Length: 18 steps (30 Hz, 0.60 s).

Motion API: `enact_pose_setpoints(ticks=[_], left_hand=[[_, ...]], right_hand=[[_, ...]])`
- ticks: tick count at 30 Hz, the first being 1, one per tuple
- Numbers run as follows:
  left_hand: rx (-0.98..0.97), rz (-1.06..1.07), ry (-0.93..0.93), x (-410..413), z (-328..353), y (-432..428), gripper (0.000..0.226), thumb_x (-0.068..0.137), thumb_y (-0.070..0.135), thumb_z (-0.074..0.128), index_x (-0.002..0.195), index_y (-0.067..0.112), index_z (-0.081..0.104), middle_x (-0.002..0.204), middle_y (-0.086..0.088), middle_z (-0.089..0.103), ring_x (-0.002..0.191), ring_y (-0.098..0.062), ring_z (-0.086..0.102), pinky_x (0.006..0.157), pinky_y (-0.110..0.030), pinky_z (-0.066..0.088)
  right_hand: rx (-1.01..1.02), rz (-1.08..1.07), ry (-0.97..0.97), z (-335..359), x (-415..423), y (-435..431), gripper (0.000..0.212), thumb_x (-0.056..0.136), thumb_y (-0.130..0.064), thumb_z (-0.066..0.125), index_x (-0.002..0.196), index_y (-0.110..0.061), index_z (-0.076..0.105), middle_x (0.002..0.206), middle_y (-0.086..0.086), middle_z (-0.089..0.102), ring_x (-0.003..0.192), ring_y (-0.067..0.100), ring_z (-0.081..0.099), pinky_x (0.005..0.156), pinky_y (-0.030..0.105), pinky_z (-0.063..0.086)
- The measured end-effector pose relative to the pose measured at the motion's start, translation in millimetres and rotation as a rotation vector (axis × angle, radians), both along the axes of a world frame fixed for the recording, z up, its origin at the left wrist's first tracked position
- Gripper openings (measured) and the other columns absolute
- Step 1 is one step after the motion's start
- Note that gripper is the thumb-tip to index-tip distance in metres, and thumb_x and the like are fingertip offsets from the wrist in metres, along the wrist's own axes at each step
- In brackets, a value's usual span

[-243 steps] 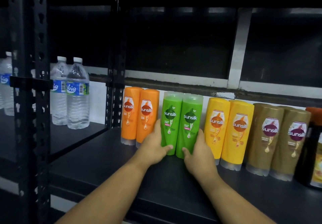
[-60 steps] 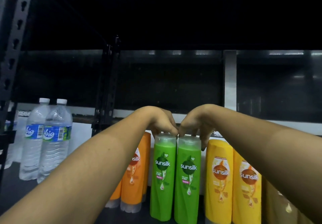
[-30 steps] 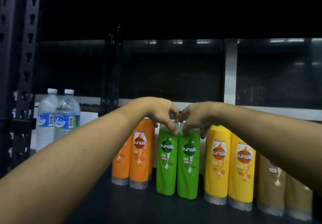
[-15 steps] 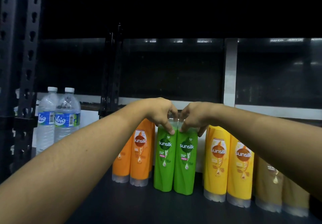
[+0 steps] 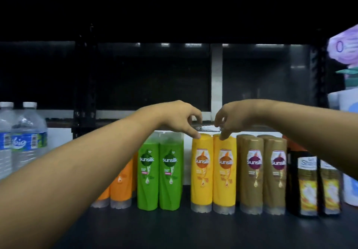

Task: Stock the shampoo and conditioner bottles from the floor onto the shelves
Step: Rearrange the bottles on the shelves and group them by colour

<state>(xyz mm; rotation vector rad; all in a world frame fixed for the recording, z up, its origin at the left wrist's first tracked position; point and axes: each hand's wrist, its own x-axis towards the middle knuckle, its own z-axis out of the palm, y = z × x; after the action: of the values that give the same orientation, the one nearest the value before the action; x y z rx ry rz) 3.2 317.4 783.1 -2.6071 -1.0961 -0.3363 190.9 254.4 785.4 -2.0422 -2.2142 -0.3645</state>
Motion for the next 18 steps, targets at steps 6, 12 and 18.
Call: enact_pose_setpoints(ticks=[6, 12, 18], left_hand=[[-0.078, 0.019, 0.084, 54, -22, 17, 0.064, 0.079, 0.054, 0.082, 0.130, 0.025, 0.057, 0.102, 0.009, 0.060, 0.085, -0.014, 0.063, 0.076, -0.035, 0.058], [-0.062, -0.013, -0.002, 53, -30, 23, 0.046, 0.079, 0.041, 0.087, 0.112, 0.027, 0.059, 0.095, 0.008, 0.063, 0.072, -0.011, 0.067, 0.063, -0.035, 0.064], [-0.049, -0.034, 0.015, 49, -29, 21, 0.039, 0.079, 0.040, 0.086, 0.104, 0.030, 0.058, 0.090, 0.010, 0.063, 0.079, -0.015, 0.067, 0.070, -0.040, 0.063]], right_hand=[[-0.051, 0.008, 0.130, -20, 14, 15, 0.061, 0.085, -0.030, 0.079, 0.141, -0.022, 0.055, 0.128, 0.000, 0.061, 0.097, 0.021, 0.068, 0.078, 0.031, 0.061], [-0.073, -0.015, 0.265, -31, 15, 24, 0.053, 0.085, -0.022, 0.080, 0.133, -0.015, 0.060, 0.115, 0.009, 0.067, 0.087, 0.031, 0.074, 0.070, 0.037, 0.065], [-0.043, 0.011, 0.332, -34, 18, 26, 0.050, 0.086, -0.023, 0.079, 0.133, -0.016, 0.060, 0.116, 0.009, 0.067, 0.088, 0.032, 0.075, 0.070, 0.040, 0.065]])
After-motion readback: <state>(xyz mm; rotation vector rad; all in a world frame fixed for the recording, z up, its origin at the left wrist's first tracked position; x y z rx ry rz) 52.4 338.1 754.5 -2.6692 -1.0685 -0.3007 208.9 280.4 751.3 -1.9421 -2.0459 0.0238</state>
